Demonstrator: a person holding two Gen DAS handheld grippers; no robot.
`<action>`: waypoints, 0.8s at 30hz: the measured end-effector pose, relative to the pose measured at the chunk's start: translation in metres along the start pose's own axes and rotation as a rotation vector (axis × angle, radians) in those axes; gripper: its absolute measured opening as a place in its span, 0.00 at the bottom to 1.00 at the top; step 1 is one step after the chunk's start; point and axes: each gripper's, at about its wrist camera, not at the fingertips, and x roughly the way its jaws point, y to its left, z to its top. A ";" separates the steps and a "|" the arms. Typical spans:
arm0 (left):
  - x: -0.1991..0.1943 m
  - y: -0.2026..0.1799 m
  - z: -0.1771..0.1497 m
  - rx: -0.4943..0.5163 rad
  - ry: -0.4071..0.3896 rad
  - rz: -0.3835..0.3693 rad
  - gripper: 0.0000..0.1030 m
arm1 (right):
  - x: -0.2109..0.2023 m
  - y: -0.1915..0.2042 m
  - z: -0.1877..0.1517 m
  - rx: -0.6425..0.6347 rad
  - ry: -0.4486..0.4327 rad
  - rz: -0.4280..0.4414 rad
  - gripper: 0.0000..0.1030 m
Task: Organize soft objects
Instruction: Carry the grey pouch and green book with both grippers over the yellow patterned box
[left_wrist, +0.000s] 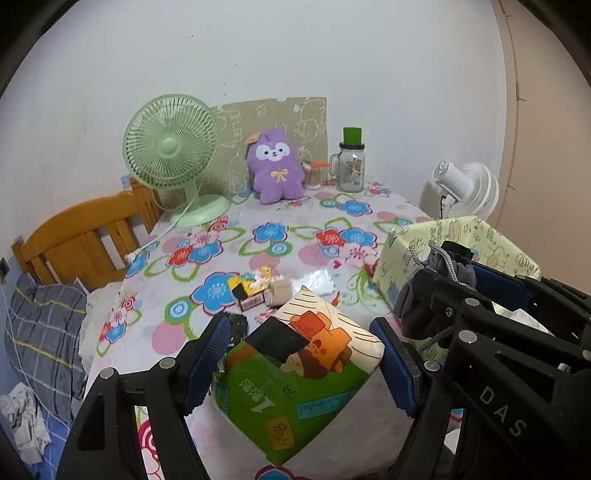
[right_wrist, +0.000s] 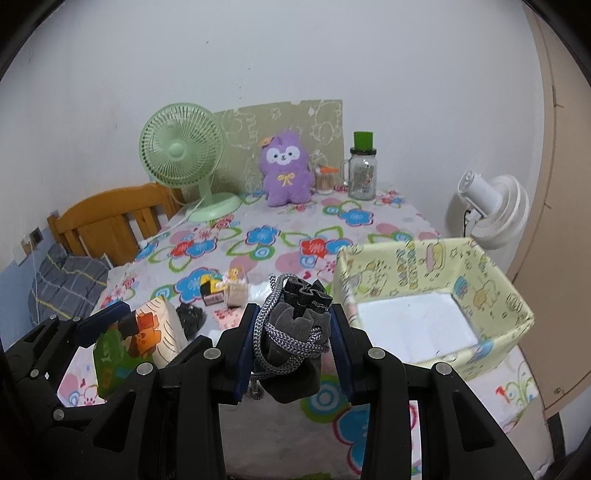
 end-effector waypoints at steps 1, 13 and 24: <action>-0.001 -0.002 0.003 0.001 -0.005 -0.003 0.77 | -0.001 -0.002 0.003 -0.001 -0.003 -0.001 0.39; -0.003 -0.026 0.031 0.020 -0.047 -0.028 0.77 | -0.011 -0.029 0.028 0.008 -0.042 -0.032 0.39; 0.005 -0.054 0.051 0.059 -0.056 -0.065 0.77 | -0.010 -0.063 0.041 0.047 -0.059 -0.063 0.39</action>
